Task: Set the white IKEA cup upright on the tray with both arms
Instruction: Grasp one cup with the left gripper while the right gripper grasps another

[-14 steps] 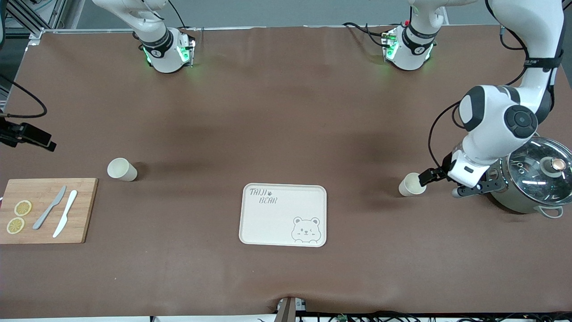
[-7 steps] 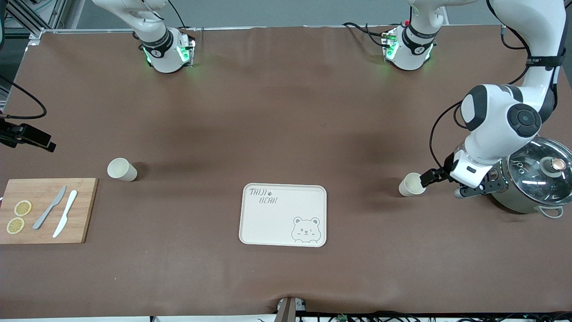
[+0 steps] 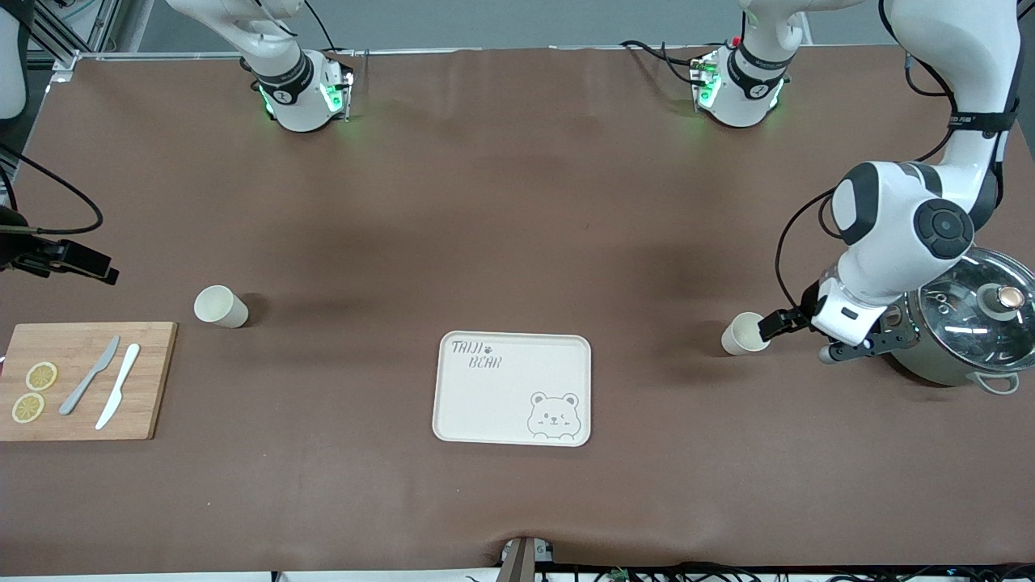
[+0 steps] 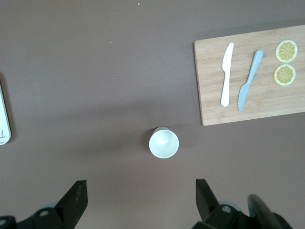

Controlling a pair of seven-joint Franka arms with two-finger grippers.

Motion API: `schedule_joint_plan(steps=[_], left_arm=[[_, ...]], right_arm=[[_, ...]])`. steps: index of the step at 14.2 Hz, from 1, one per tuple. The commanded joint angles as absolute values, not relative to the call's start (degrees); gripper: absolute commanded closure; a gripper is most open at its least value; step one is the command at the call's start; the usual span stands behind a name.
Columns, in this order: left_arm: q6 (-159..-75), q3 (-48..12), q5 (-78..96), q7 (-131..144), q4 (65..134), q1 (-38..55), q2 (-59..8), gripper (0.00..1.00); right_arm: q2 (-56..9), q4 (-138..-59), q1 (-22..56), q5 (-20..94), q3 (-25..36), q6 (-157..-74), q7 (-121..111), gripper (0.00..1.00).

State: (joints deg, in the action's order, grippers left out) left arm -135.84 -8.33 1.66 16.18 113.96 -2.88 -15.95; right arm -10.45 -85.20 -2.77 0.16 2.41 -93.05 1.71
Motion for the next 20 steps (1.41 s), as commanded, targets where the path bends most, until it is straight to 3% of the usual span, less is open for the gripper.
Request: schedule_joint_plan(steps=[1,8,11,17,19,20], left_arm=[[-134.91,-8.53,2.29,16.88,112.94,-3.16,-16.87,0.0],[-135.44,-8.35,2.37,17.49,112.33,-3.25,-21.18,0.0],[-136.58,-8.35,2.2,17.32,112.32,-3.51,-22.41,0.03],[-137.11,-8.44,2.29,17.14,112.32,-4.22,-25.66,0.34],[-137.11,-8.44,2.46,17.49,112.5,-4.22,-26.19,0.64],[-137.11,-8.44,2.46,17.49,112.41,-4.22,-26.45,0.75]], right_arm=[[-15.98,-84.29,-2.55,-0.18,2.37,-94.21,1.67,0.0],[-23.28,-85.96,-3.69,-0.44,2.55,-94.92,1.76,0.0],[-24.52,-90.42,-5.62,0.09,2.55,-102.01,1.58,0.0],[-21.72,-103.43,-7.65,0.0,2.55,-112.76,-3.78,0.0],[-20.57,-105.64,-8.34,0.0,2.55,-112.94,-6.22,0.0],[-20.74,-105.91,-9.48,0.0,2.55,-113.81,-7.98,0.0]])
